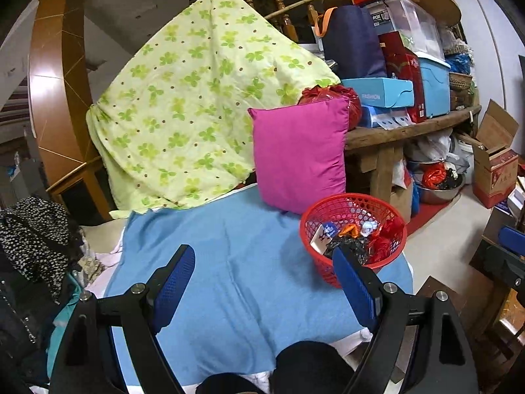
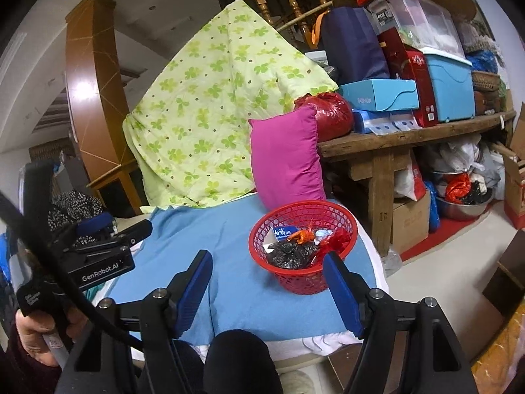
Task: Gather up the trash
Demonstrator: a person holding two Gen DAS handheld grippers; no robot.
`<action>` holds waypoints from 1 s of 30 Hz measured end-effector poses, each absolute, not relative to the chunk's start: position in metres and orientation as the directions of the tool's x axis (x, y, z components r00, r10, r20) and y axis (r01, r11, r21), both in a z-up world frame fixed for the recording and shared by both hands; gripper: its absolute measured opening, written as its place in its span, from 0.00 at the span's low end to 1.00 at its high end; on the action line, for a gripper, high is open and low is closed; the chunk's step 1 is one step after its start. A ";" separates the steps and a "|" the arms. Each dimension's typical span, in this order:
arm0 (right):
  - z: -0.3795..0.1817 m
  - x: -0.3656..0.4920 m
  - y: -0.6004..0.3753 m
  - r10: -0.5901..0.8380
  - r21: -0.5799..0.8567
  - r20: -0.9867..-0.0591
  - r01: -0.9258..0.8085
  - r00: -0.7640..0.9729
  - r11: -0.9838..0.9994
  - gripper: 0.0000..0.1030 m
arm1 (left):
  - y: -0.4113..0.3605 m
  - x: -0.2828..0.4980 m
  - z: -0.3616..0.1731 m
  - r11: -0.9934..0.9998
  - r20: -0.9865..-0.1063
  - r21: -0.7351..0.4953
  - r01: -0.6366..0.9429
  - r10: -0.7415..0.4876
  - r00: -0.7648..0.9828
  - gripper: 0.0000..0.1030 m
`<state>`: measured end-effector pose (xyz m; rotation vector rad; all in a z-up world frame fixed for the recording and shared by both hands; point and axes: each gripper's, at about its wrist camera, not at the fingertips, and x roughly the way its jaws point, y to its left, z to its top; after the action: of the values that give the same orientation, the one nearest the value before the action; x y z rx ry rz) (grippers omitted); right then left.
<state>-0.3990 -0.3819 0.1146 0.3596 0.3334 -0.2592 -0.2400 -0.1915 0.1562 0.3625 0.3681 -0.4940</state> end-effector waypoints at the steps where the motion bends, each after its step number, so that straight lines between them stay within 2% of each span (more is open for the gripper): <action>1: 0.115 -0.400 -0.379 -0.194 0.292 -0.364 0.309 0.911 0.905 0.71 | -0.190 -0.242 0.156 0.822 -0.421 0.249 0.513 -0.385 0.821 0.84; 12: 0.121 -0.401 -0.366 -0.262 0.258 -0.366 0.368 0.893 0.894 0.71 | -0.173 -0.260 0.166 0.847 -0.374 0.257 0.465 -0.357 0.856 0.84; 30: 0.133 -0.396 -0.359 -0.281 0.263 -0.369 0.389 0.886 0.883 0.71 | -0.155 -0.271 0.173 0.865 -0.311 0.280 0.417 -0.329 0.891 0.84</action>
<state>-0.3959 -0.3588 0.1328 0.3397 0.3296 -0.3555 -0.2708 -0.1549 0.1731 0.3492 0.2591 -0.3953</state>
